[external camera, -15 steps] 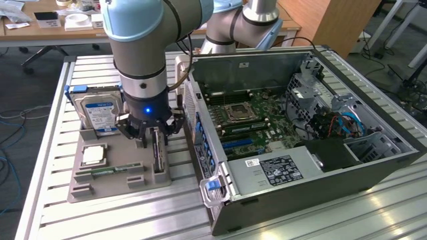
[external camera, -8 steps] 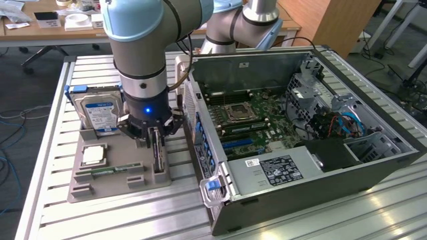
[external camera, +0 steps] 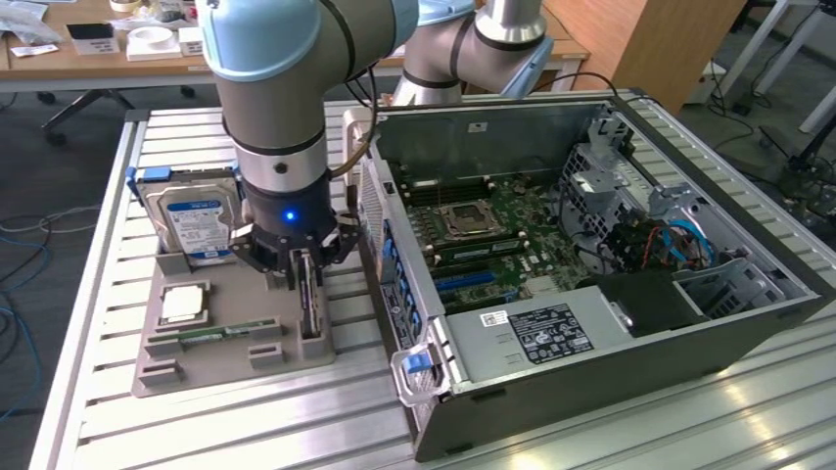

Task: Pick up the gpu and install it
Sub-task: 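Pick up the gpu and move the gpu toward the slot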

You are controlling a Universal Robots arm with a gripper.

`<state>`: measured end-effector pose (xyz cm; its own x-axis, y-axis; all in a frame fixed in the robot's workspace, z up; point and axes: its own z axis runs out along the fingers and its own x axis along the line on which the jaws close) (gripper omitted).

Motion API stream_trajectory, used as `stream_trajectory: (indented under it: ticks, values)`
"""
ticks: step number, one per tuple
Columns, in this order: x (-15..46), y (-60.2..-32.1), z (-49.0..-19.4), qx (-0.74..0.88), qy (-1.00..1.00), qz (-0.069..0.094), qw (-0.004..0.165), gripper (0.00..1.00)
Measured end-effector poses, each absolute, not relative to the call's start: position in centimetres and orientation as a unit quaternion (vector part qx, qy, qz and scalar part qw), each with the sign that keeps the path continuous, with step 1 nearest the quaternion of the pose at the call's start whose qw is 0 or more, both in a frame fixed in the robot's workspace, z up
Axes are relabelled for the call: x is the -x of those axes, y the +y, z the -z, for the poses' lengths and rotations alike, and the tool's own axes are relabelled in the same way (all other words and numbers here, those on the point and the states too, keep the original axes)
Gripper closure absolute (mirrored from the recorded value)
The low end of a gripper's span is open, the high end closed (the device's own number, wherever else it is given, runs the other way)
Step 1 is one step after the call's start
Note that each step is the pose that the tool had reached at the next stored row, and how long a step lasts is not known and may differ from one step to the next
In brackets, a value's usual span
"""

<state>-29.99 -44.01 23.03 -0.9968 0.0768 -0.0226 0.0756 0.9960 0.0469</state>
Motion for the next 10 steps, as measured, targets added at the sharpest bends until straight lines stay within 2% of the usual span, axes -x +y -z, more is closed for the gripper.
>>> stream_trajectory:
  ticks: [10]
  values:
    - [29.91,-44.01,-23.04,-0.038,0.999,-0.023,0.012,0.61]
